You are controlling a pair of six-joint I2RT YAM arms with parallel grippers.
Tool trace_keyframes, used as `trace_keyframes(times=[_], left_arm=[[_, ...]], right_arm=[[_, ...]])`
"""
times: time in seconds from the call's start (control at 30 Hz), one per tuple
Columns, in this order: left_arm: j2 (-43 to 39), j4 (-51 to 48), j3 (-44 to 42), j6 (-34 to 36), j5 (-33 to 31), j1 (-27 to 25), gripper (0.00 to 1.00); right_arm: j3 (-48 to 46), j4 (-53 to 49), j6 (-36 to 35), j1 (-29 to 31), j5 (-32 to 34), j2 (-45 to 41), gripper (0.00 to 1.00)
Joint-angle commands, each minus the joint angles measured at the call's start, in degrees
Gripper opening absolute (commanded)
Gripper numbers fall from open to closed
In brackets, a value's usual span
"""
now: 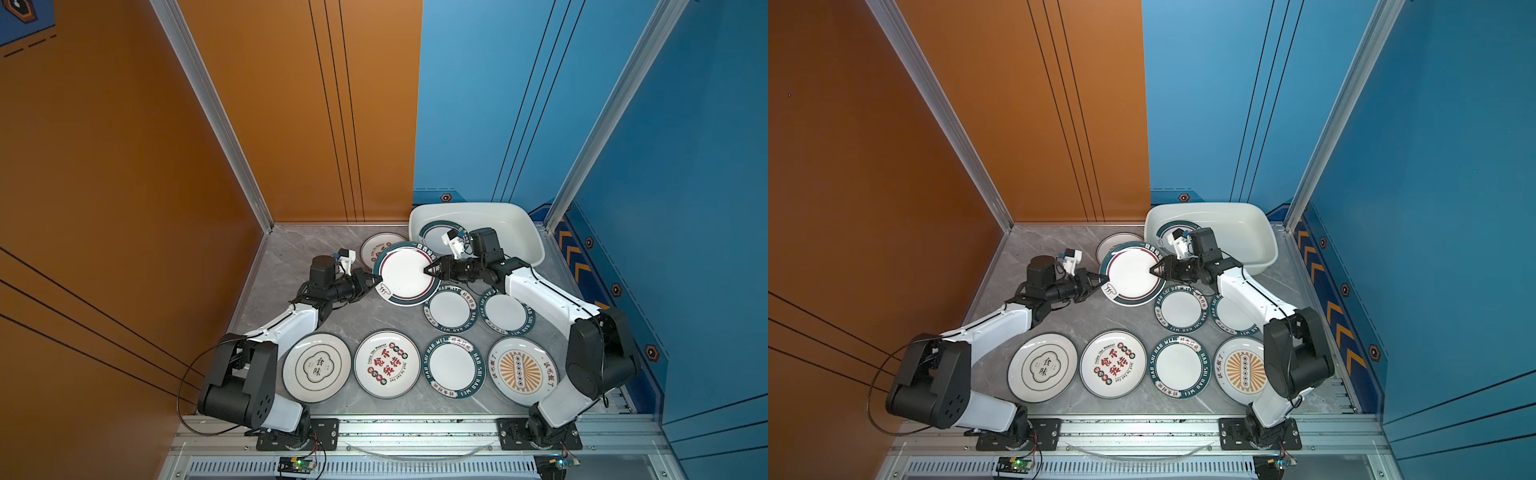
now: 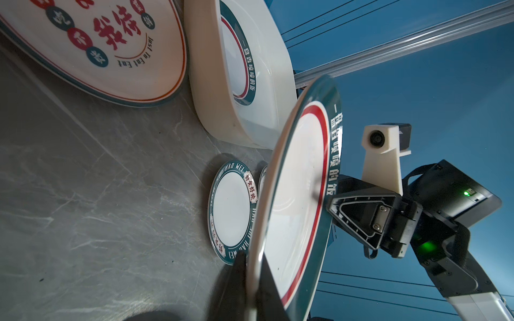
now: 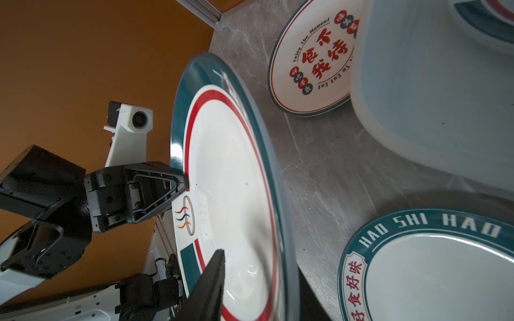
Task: Place the plates into the plastic bin on the countertop
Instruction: 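Grasp the upright plate rim with right gripper beside the left gripper, then carry the plate into the white bin with right gripper while left gripper withdraws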
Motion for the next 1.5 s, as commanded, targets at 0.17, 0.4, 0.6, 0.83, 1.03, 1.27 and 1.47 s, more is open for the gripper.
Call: trace_keyframes(times=[0.17,0.4,0.6,0.83,1.03,1.27,1.47], left_arm=[[-0.3,-7.53,4.53,7.42,-0.58,-2.51,0.0],[-0.64,-11.61,6.0,10.27,-1.81,-2.94,0.11],[-1.17,-12.86,6.07,11.39,-3.31,-3.35,0.34],[-2.94,-16.82,5.33,15.29,-6.45,-3.75,0.6],[-5.98,-17.57,2.76,17.55,-9.79,-3.34,0.98],[-7.19,-15.53,-1.81,15.97,-11.57,0.15,0.98],[-10.53,-15.58,-4.8,16.37,-12.46,3.08,0.98]], right_arm=[[-0.98,2.48,0.52,0.18,-3.97,0.2,0.14],[-1.39,2.99,1.7,-0.44,-3.58,0.27,0.0],[-2.38,3.6,3.07,-1.4,-3.32,-0.19,0.0],[-2.8,2.63,3.33,-3.22,-2.86,-1.7,0.0],[-0.63,-0.33,2.96,-6.15,-2.37,-2.16,0.0],[4.35,-2.16,4.69,-11.63,0.85,-0.97,0.0],[11.09,-2.2,7.38,-15.88,3.12,3.58,0.0]])
